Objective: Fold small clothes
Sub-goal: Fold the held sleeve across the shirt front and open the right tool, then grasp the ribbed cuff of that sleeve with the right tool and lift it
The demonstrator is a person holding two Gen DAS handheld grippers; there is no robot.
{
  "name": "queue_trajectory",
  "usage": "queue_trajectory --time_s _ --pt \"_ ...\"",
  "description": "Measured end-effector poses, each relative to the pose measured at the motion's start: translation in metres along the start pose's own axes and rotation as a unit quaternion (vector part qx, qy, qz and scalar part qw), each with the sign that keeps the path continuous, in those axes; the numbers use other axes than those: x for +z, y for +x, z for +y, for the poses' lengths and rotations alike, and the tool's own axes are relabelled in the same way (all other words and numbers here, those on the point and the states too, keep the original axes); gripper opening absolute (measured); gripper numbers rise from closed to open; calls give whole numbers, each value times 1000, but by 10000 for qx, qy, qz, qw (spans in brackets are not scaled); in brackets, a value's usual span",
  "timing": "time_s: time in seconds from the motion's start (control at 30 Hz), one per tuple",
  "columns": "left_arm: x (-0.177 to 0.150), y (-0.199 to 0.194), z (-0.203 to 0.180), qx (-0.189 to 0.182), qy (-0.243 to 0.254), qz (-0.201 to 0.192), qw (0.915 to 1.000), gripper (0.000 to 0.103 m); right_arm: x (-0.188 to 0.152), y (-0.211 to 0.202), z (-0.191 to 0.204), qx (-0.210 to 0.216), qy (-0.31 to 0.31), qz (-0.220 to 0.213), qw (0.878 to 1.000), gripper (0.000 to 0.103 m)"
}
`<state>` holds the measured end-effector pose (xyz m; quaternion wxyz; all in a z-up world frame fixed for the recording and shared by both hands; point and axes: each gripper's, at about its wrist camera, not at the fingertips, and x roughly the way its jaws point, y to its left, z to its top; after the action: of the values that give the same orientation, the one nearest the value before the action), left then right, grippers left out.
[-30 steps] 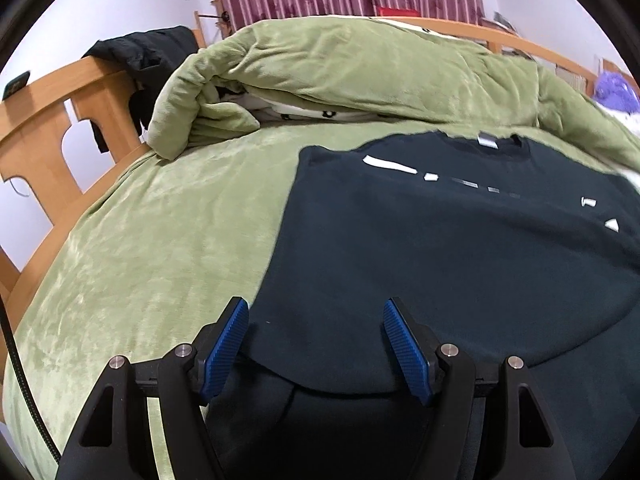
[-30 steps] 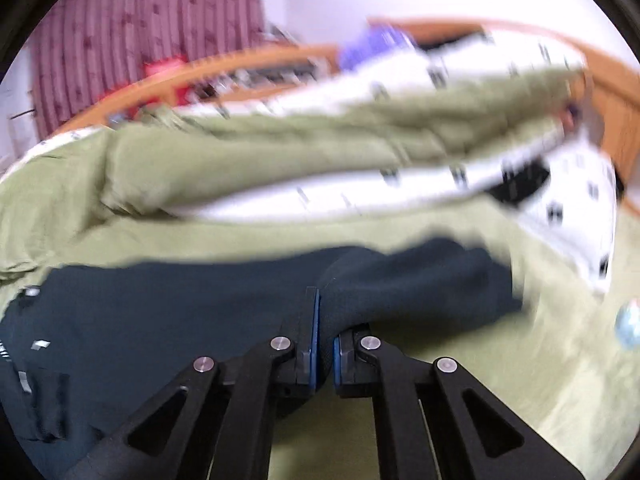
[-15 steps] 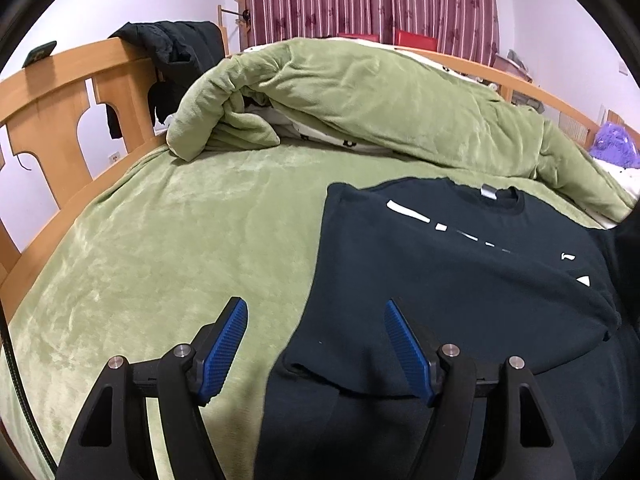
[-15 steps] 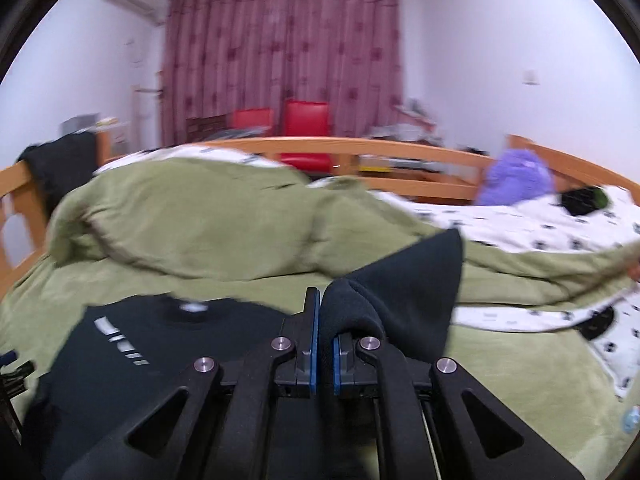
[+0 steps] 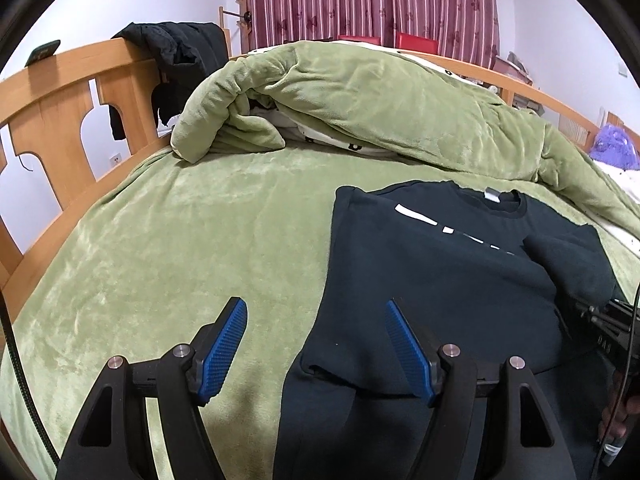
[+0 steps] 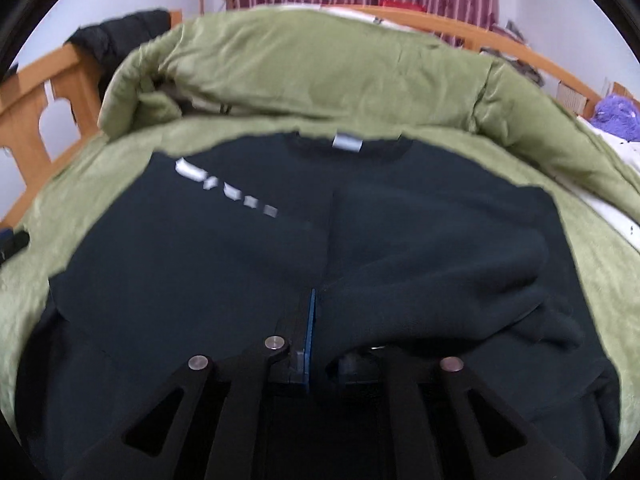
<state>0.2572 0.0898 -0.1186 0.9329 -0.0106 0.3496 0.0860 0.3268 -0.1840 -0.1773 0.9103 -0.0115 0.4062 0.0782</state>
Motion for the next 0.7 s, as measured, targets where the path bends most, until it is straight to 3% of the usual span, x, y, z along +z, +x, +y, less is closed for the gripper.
queue_trajectory --time_s 0.07,0.2,0.47,0.7 --pt "0 1 0 -15 -10 16 10000 70 -6 -2 -1 56 -142 79 9999 29" --pt "0 2 1 4 -51 24 10000 70 -18 -39 -34 17 -48 -208 9998 54" --pt "-3 9 6 -26 -206 115 9997 70 -7 -73 -123 -255 936 -467 9942 56" --pt "-6 20 3 -113 -245 282 9992 70 7 -91 -159 -466 1088 -723 9903 56"
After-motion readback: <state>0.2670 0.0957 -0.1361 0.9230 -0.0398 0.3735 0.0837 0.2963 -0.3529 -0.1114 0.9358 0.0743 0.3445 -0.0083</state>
